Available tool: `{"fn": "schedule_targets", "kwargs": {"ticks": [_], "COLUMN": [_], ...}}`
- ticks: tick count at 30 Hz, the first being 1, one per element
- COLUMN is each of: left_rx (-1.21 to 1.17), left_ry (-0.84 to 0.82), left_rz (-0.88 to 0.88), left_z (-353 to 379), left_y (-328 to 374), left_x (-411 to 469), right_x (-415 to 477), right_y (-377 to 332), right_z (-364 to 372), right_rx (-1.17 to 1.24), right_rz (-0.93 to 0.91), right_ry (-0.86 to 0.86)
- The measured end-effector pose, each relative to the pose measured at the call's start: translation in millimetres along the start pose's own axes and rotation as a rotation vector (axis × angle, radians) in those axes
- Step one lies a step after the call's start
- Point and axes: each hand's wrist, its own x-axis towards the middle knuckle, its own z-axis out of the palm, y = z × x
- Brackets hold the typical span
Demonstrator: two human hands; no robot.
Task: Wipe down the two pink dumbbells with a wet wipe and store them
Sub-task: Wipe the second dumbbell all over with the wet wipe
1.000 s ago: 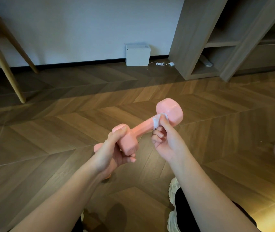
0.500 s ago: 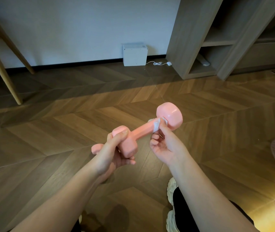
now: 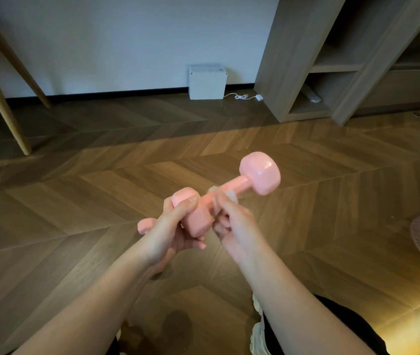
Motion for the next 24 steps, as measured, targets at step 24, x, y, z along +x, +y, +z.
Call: {"fn": "schedule_targets", "kwargs": {"ticks": [24], "left_rx": [0.156], "left_ry": [0.117], "left_rz": [0.148], "left_z": [-2], "left_y": [-8], "left_x": [3], "right_x": [-10], "right_y": [3], "right_z": [7], "right_rx": [-0.192], "right_rz": [0.051], "right_ry": [-0.113]}}
